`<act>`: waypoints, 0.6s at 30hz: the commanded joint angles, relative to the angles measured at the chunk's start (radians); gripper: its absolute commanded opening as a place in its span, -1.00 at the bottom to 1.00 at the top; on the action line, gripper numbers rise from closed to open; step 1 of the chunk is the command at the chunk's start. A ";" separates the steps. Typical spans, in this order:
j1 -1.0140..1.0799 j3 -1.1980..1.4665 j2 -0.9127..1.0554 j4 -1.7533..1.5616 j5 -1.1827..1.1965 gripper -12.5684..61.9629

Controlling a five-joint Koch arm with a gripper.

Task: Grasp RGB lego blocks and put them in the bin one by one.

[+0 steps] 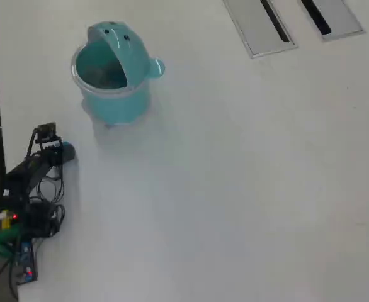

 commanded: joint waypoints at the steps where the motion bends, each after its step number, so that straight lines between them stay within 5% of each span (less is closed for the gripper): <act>1: 0.000 -0.032 0.038 -0.046 0.002 -0.14; 18: 0.023 -0.181 0.230 0.161 -0.002 -0.14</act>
